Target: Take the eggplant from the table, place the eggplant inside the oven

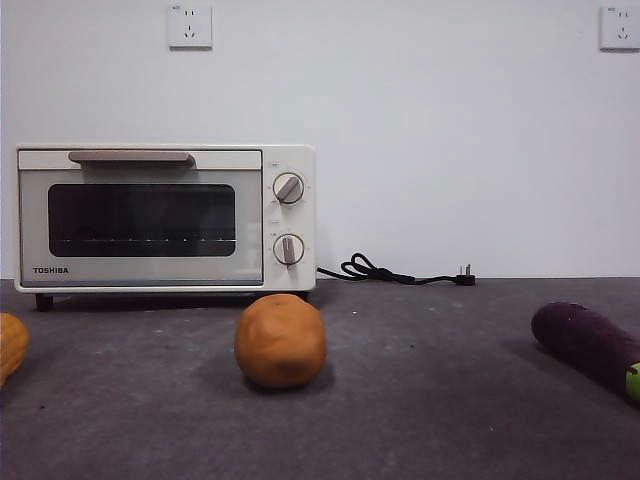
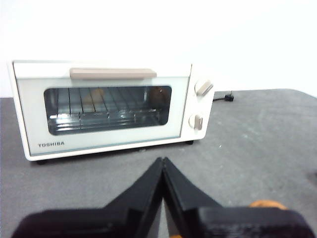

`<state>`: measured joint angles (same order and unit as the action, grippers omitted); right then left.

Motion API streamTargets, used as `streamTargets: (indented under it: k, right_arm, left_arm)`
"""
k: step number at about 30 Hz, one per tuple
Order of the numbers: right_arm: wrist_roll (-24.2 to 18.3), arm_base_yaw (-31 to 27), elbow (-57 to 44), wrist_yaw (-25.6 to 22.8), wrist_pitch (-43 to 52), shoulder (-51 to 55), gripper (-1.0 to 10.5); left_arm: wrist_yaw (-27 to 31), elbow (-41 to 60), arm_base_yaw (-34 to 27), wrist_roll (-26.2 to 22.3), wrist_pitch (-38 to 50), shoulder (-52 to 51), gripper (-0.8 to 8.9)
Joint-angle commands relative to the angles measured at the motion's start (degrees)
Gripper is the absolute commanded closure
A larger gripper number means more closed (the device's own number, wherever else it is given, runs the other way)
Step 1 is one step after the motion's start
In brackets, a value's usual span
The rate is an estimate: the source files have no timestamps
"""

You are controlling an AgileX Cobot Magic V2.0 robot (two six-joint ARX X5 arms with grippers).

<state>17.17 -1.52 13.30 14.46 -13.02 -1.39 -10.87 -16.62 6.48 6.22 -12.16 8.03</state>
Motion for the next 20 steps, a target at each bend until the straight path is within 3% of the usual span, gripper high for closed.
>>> streamTargets:
  k: [1,13,20]
  right_arm:
    - [0.6,0.0,5.0,0.1,-0.9,-2.2,9.6]
    - [-11.2,0.0,32.7,0.1,-20.1,-21.3,9.6]
    - [-12.8,0.0,48.4,0.3,-28.8,-32.0,9.6]
  left_arm:
    - [-1.2,-3.4,-0.2,1.3,-0.7,2.5,8.19]
    - [-6.5,-25.2,-0.2,-1.1,-10.1,18.1,8.19]
    - [-9.1,-41.6,-0.2,-6.5,-20.0,26.6,8.19]
